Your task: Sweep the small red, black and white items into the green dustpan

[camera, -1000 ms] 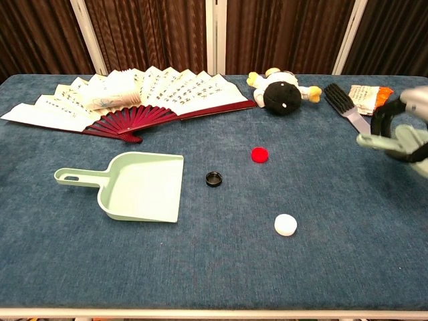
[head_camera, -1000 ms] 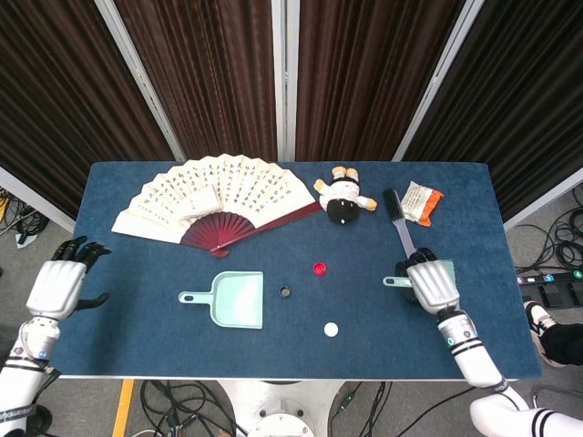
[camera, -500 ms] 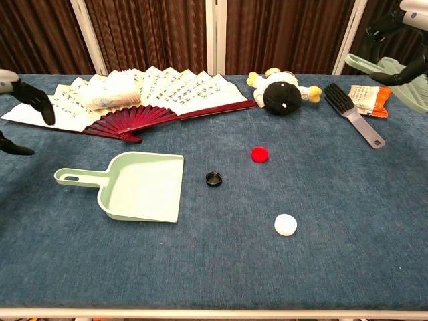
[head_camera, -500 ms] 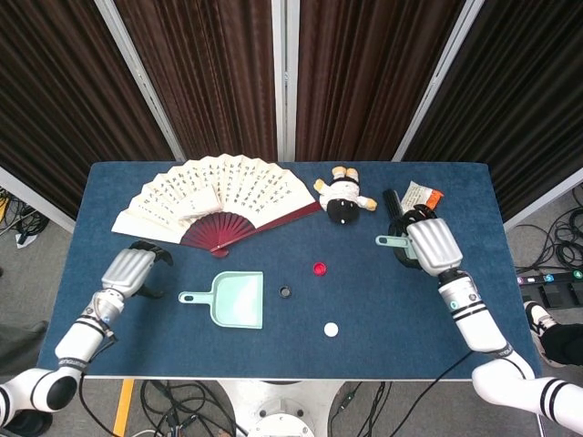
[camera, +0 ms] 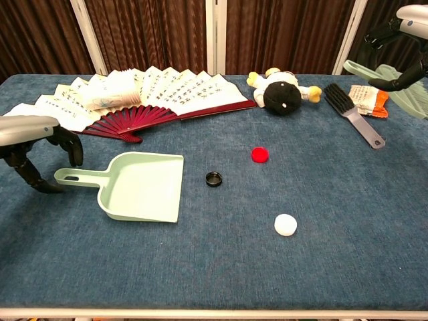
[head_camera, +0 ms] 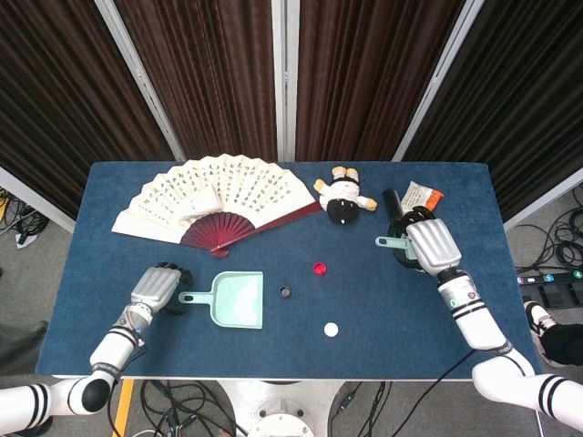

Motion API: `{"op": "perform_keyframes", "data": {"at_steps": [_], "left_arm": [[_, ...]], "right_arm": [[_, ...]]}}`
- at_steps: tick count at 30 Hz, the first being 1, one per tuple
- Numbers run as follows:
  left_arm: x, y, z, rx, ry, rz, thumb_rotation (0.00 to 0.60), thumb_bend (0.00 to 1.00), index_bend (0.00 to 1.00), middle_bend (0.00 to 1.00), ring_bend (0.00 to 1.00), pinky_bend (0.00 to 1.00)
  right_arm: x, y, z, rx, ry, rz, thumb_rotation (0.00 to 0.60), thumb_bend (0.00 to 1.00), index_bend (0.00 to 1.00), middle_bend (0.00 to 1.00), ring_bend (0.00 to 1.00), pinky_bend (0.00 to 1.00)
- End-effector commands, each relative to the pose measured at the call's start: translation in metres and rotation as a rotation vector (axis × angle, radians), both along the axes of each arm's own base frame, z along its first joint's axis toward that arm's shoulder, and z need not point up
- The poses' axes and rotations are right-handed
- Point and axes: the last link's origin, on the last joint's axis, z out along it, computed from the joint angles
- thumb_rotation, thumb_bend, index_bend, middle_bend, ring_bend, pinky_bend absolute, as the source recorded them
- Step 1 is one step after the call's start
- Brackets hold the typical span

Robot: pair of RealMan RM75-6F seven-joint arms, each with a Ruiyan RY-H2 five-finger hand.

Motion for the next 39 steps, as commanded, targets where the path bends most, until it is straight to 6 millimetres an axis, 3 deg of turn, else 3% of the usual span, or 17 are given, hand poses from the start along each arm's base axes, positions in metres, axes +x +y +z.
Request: {"op": "perform_keyframes", "data": {"at_steps": [1,14,25,31,39], "left_arm": [[0.004,0.001,-0.007,0.007,0.006,-0.004,0.600,0.19,0.41,0.37,0.24,0.18],[0.020,0.005,-0.024,0.013,0.022,-0.018,0.600,0.21,0.44,0.43,0.28,0.19],[0.023,0.006,-0.029,0.011,0.008,-0.038,0.600,0.29,0.55,0.53,0.35,0.21],[0.025,0.009,-0.028,0.008,0.005,-0.058,0.600,0.32,0.59,0.56,0.37,0.21],[0.032,0.019,-0.024,-0.013,-0.013,-0.051,0.600,0.35,0.60,0.58,0.39,0.24]], "right_arm": [[-0.001,0.001,-0.001,0.003,-0.003,-0.001,0.600,0.56,0.68,0.59,0.27,0.18],[-0.007,0.001,-0.001,0.004,-0.008,-0.014,0.600,0.56,0.68,0.59,0.27,0.18],[-0.010,0.003,-0.009,0.029,-0.032,-0.026,0.600,0.56,0.68,0.59,0.27,0.18],[-0.001,0.003,-0.030,0.114,-0.098,-0.022,0.600,0.56,0.69,0.59,0.27,0.18],[0.036,-0.013,-0.071,0.290,-0.219,0.064,0.600,0.58,0.69,0.60,0.27,0.18]]}}
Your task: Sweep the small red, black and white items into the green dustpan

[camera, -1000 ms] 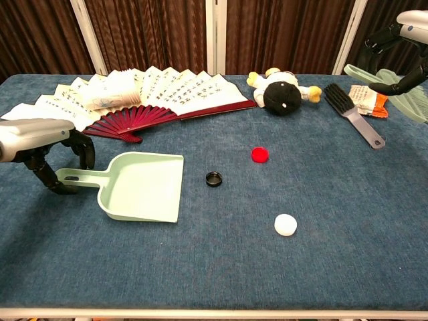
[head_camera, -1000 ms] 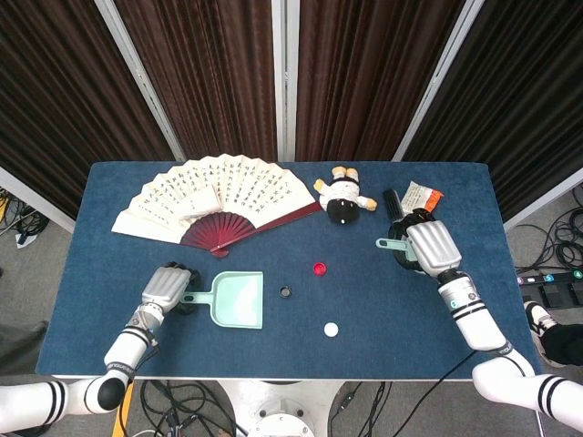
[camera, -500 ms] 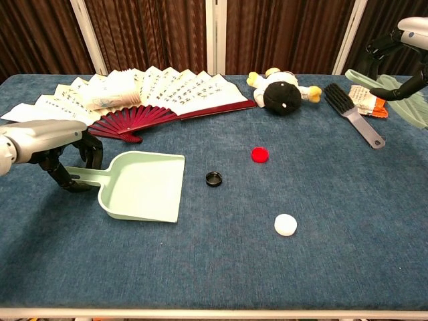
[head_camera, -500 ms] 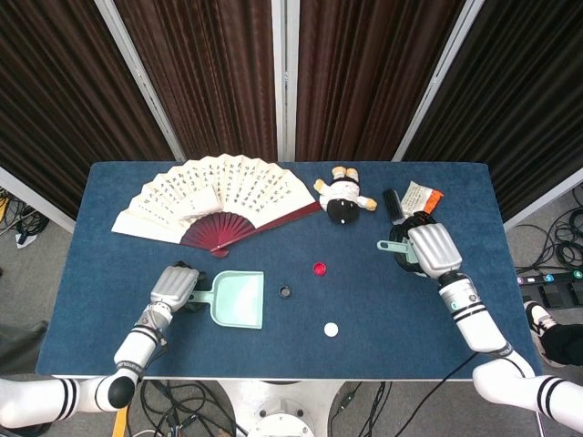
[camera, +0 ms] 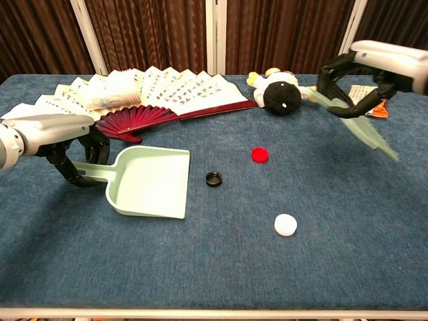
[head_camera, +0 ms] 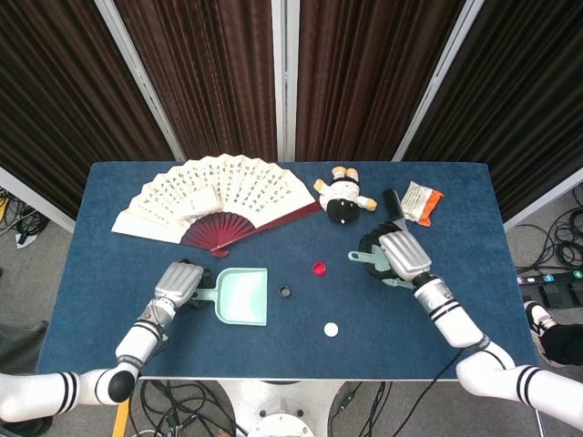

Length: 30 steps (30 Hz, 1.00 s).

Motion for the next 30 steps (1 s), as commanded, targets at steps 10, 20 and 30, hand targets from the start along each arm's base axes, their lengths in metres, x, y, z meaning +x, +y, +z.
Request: {"op": "perform_keyframes", "data": {"at_steps": [10,20,30], "left_arm": [[0.010,0.019,0.001,-0.088,0.041,0.018,0.600,0.35,0.60,0.58,0.39,0.24],[0.020,0.028,-0.002,-0.134,0.054,0.029,0.600,0.35,0.60,0.58,0.39,0.24],[0.027,0.027,-0.007,-0.157,0.049,0.023,0.600,0.35,0.60,0.58,0.39,0.24]], "right_arm": [[0.050,-0.028,-0.069,0.201,-0.133,0.118,0.600,0.60,0.71,0.60,0.26,0.18],[0.070,-0.020,-0.103,0.285,-0.251,0.148,0.600,0.62,0.72,0.61,0.26,0.18],[0.104,0.002,-0.139,0.354,-0.388,0.164,0.600,0.62,0.73,0.61,0.26,0.18]]}}
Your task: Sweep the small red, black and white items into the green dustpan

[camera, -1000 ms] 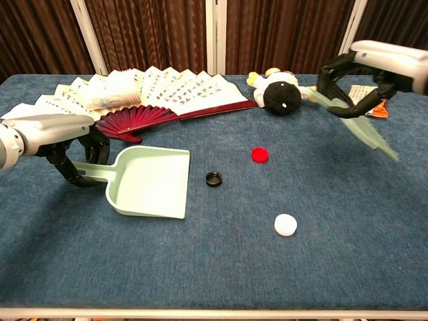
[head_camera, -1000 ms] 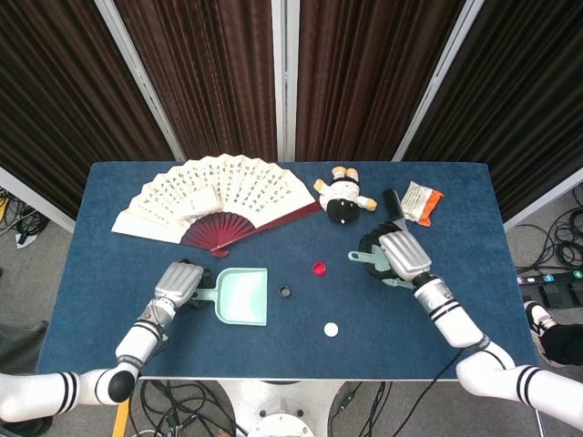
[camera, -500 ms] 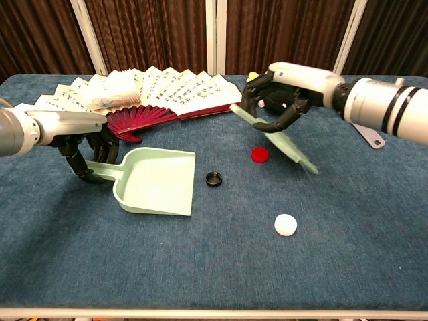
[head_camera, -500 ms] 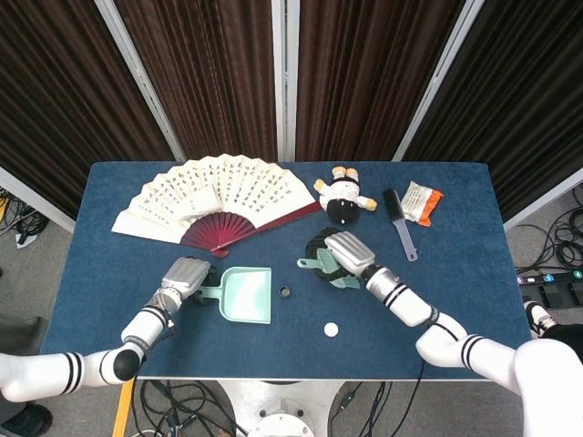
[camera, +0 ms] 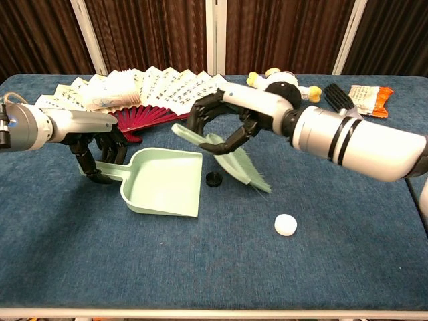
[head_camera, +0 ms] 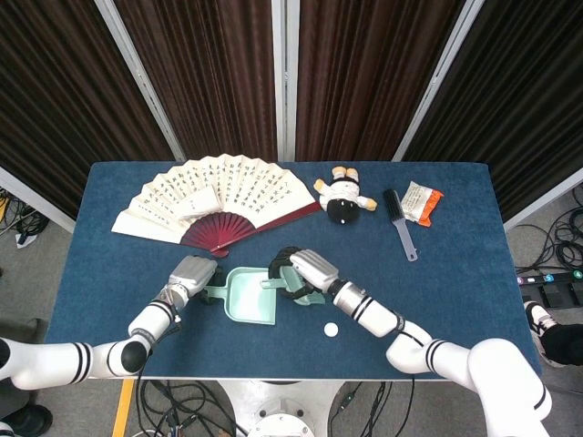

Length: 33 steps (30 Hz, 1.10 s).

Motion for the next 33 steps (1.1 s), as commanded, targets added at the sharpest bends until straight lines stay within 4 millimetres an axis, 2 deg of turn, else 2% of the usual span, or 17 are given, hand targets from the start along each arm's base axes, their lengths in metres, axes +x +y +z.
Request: {"op": "perform_keyframes", "data": {"at_steps": [1,8,13,18,24,28,33], "left_arm": [[0.001,-0.001,-0.001,-0.005,-0.003,-0.003,0.600,0.35,0.60,0.58,0.39,0.24],[0.004,-0.007,-0.003,-0.018,-0.008,-0.018,0.600,0.35,0.60,0.58,0.39,0.24],[0.005,-0.011,-0.004,-0.030,-0.010,-0.031,0.600,0.35,0.60,0.58,0.39,0.24],[0.008,-0.013,-0.003,-0.039,-0.009,-0.054,0.600,0.36,0.60,0.58,0.39,0.24],[0.013,-0.015,-0.005,-0.051,-0.011,-0.081,0.600,0.36,0.60,0.58,0.39,0.24],[0.015,-0.015,-0.006,-0.053,-0.009,-0.083,0.600,0.36,0.60,0.58,0.39,0.24],[0.016,-0.015,-0.006,-0.054,-0.005,-0.086,0.600,0.36,0.60,0.58,0.39,0.24]], "right_arm": [[0.013,0.007,-0.012,0.014,-0.038,0.007,0.600,0.62,0.73,0.61,0.26,0.18],[0.037,0.020,-0.021,0.074,-0.177,-0.010,0.600,0.62,0.73,0.61,0.26,0.18],[0.036,0.024,-0.002,0.101,-0.230,0.003,0.600,0.62,0.73,0.61,0.27,0.18],[0.007,0.037,0.039,0.080,-0.178,-0.003,0.600,0.62,0.73,0.61,0.27,0.18],[-0.034,0.065,0.079,0.057,-0.087,-0.137,0.600,0.62,0.73,0.61,0.27,0.18],[-0.058,0.086,0.088,0.041,-0.039,-0.205,0.600,0.61,0.73,0.61,0.27,0.18],[-0.075,0.103,0.078,0.035,-0.007,-0.259,0.600,0.60,0.73,0.61,0.26,0.16]]}}
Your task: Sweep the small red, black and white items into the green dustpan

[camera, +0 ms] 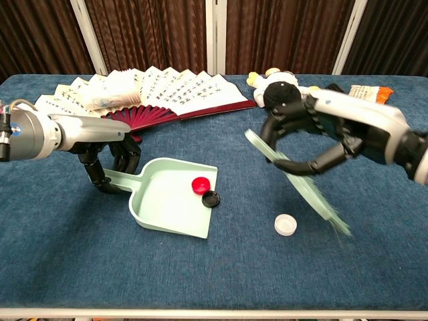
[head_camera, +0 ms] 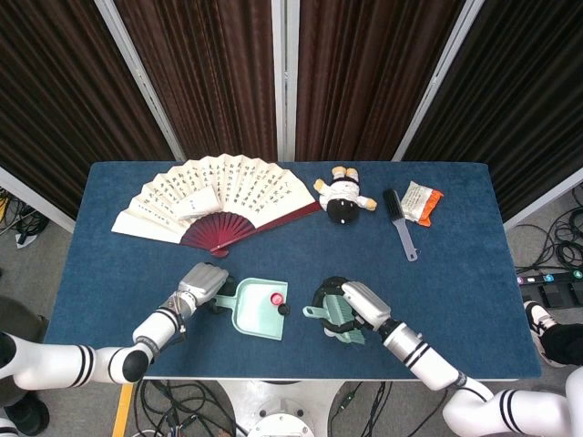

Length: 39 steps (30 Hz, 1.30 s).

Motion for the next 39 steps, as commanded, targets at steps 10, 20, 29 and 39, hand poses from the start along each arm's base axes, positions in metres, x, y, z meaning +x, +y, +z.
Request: {"op": "perform_keyframes", "data": {"at_steps": [10,20,29,39], "left_arm": [[0.001,-0.002,0.000,0.000,0.003,0.008,0.600,0.36,0.60,0.58,0.39,0.24],[0.004,-0.006,0.001,0.005,-0.010,0.011,0.600,0.36,0.60,0.58,0.39,0.24],[0.006,-0.005,0.000,0.001,-0.011,0.017,0.600,0.35,0.61,0.58,0.39,0.24],[0.007,-0.005,-0.001,-0.006,-0.013,0.017,0.600,0.35,0.61,0.58,0.39,0.24]], "right_arm": [[0.002,0.012,-0.041,-0.069,-0.047,-0.023,0.600,0.60,0.73,0.61,0.26,0.15],[0.042,-0.003,-0.080,-0.121,-0.121,0.019,0.600,0.60,0.73,0.61,0.26,0.15],[0.076,-0.013,-0.111,-0.130,-0.184,0.039,0.600,0.61,0.74,0.61,0.26,0.15],[0.104,-0.022,-0.133,-0.098,-0.257,0.026,0.600,0.61,0.74,0.61,0.26,0.15]]}}
